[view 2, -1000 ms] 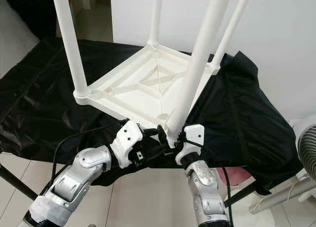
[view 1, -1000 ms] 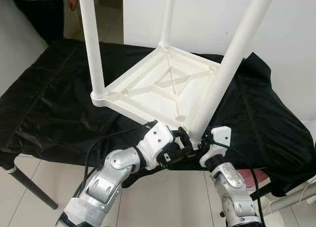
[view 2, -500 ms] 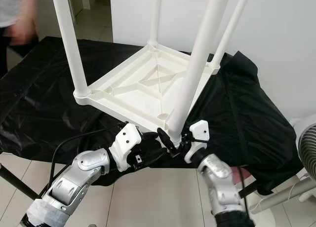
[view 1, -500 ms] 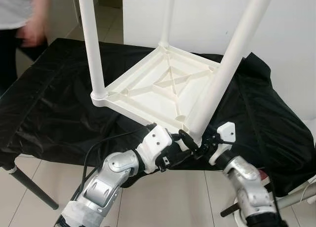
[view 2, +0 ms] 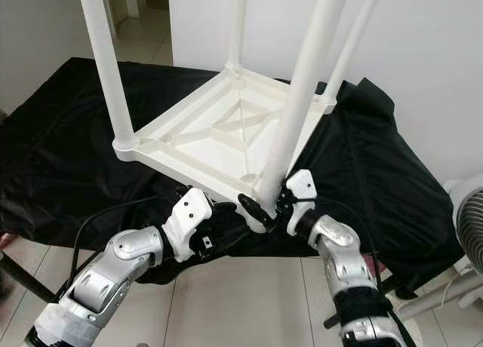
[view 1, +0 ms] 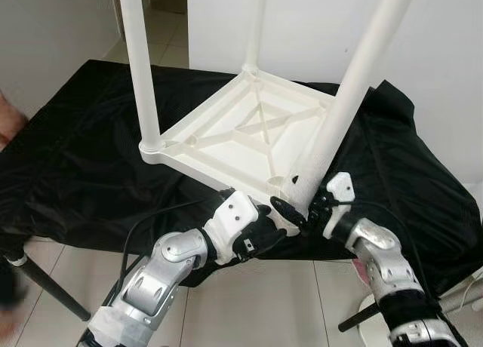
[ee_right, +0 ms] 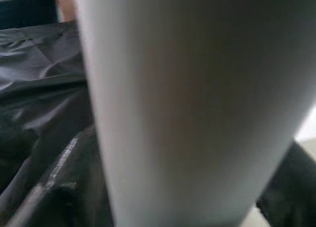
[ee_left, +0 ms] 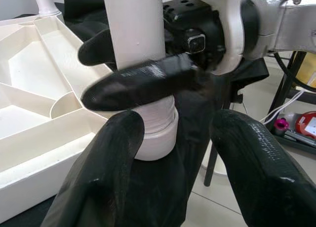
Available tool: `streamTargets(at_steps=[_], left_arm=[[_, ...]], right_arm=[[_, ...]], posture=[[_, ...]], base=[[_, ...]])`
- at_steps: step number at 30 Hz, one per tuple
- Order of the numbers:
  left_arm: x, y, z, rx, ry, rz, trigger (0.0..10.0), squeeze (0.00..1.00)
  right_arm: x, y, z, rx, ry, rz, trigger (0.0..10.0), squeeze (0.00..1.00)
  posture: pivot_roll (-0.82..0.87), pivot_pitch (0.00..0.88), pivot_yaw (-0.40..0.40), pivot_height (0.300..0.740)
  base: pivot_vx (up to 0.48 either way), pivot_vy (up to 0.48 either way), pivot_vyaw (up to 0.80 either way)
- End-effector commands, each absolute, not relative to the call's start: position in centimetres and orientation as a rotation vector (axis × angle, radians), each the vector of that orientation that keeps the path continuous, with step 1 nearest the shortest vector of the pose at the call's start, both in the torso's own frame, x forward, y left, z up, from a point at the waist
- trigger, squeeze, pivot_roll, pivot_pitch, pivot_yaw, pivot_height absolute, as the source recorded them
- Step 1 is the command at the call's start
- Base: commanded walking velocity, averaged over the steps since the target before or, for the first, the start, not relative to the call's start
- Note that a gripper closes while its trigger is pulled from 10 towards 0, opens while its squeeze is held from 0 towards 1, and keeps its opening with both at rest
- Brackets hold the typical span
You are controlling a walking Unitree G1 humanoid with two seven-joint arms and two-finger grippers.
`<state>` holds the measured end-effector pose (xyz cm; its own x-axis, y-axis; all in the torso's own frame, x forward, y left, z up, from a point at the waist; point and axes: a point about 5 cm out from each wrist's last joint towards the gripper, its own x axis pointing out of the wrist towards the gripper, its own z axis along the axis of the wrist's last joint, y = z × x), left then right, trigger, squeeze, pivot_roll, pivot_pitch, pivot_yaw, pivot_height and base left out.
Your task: Building children table
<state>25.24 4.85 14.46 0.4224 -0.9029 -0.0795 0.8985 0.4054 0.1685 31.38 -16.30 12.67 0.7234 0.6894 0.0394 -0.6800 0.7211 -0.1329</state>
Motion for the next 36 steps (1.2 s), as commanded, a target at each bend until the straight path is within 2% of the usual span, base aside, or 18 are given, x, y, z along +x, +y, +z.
streamTargets(at_steps=[1, 2, 16, 17, 18, 21, 24, 29, 32, 36], left_arm=[[24.8, 4.6, 14.5, 0.19, -0.021, -1.185, 10.0, 0.0], [24.8, 4.7, 14.5, 0.187, -0.017, -1.182, 10.0, 0.0], [24.6, 4.9, 14.4, 0.177, -0.001, -1.175, 10.0, 0.0], [24.5, 4.9, 14.4, 0.174, 0.002, -1.177, 10.0, 0.0], [24.5, 4.9, 14.3, 0.173, 0.007, -1.179, 10.0, 0.0], [24.4, 4.8, 14.2, 0.169, 0.012, -1.18, 10.0, 0.0], [24.2, 4.6, 14.1, 0.159, 0.019, -1.184, 10.0, 0.0], [24.1, 4.5, 13.9, 0.154, 0.026, -1.186, 10.0, 0.0], [23.9, 4.6, 13.9, 0.149, 0.03, -1.182, 10.0, 0.0], [23.9, 4.6, 13.9, 0.147, 0.032, -1.181, 10.0, 0.0]], right_arm=[[31.4, -16.6, 12.4, -0.126, -0.078, 0.75, 3.4, 0.0], [31.5, -16.8, 12.3, -0.124, -0.075, 0.748, 0.0, 0.0], [31.2, -17.5, 11.7, -0.051, -0.065, 0.723, 0.0, 0.0], [31.0, -17.2, 11.7, 0.011, -0.07, 0.703, 10.0, 0.0], [30.9, -16.9, 11.7, 0.063, -0.07, 0.673, 10.0, 0.0], [30.7, -16.5, 11.6, 0.07, -0.071, 0.628, 10.0, 0.0], [30.5, -15.5, 11.2, -0.018, -0.057, 0.491, 10.0, 0.0], [30.0, -14.6, 11.5, 0.0, -0.076, 0.436, 10.0, 0.0], [29.0, -13.2, 11.2, 0.05, -0.058, 0.238, 10.0, 0.0], [28.5, -12.9, 10.7, 0.069, -0.03, 0.115, 10.0, 0.0]], posture=[[0.02, 0.0, -0.062, 0.74], [0.02, 0.0, -0.066, 0.74], [0.01, 0.01, -0.064, 0.74], [0.01, 0.014, -0.063, 0.74], [0.0, 0.017, -0.062, 0.74], [0.0, 0.019, -0.062, 0.74], [0.0, 0.025, -0.064, 0.74], [0.0, 0.031, -0.065, 0.74], [0.0, 0.037, -0.068, 0.74], [0.0, 0.038, -0.071, 0.74]], base=[[0.0, 0.0, 0.0], [0.0, 0.0, 0.0], [0.0, 0.0, 0.0], [0.0, 0.0, 0.0], [0.0, 0.0, 0.0], [0.0, 0.0, 0.0], [0.0, 0.0, 0.0], [0.0, 0.0, 0.0], [0.0, 0.0, 0.0], [0.0, 0.0, 0.0]])
